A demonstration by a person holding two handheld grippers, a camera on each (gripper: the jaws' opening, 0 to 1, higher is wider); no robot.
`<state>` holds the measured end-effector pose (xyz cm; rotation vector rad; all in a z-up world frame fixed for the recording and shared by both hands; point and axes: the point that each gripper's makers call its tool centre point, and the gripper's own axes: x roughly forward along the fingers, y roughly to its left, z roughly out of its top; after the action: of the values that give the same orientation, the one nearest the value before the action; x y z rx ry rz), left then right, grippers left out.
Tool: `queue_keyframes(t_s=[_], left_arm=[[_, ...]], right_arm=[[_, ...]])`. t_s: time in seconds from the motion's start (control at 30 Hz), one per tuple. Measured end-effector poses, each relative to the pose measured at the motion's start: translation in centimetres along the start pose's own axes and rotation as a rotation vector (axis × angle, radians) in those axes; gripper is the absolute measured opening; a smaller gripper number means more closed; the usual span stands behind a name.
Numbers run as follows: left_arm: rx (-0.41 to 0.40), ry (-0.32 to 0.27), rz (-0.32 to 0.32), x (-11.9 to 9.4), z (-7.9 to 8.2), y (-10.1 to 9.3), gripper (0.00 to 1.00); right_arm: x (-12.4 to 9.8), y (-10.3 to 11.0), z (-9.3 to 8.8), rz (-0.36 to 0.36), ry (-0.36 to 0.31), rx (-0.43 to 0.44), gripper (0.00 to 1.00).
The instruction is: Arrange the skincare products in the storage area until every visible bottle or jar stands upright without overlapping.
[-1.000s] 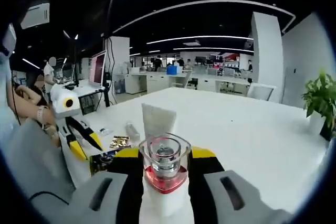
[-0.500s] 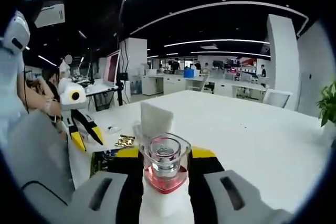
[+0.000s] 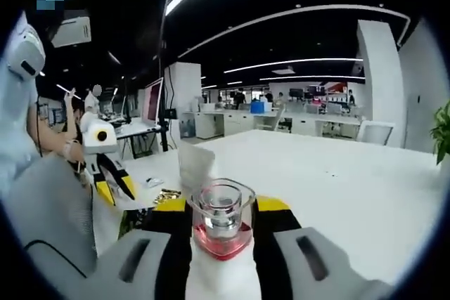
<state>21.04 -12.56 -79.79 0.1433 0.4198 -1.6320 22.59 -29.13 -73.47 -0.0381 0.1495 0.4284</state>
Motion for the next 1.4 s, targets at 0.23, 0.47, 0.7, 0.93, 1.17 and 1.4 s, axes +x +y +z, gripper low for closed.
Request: queue_keyframes(t_s=[0.23,0.47,0.7,0.93,1.17,1.4], left_arm=[[0.0,0.005,0.0,0.0,-0.1,0.0,0.19],[0.005,0.009,-0.004,0.1,-0.2,-0.1,0.19],[0.013,0.011,-0.008,0.1,-0.1,-0.3,0.18],[0.017,0.02,-0.015,0.2,-0.2,-0.5,0.16],[0.015,0.018,-0.016,0.2,-0.2,-0.5,0.16],[0.017,0.019,-0.011,0.1,-0.1,-0.4,0.16]], right_arm=[[-0.2,-0.2,-0.1,0.024,-0.047,0.034,0.35],[-0.5,0.1,-0.8,0.033,-0.004,0.051,0.44],[-1.1,0.1,-5.0,-0.024,0.146,0.009,0.41],[-1.1,0.4,-8.3,-0.101,0.23,0.089,0.31],[-0.6,0.7,-7.9,-0.116,0.223,0.1,0.3],[-0.4,0.5,-7.8,-0.111,0.227,0.1,0.3]])
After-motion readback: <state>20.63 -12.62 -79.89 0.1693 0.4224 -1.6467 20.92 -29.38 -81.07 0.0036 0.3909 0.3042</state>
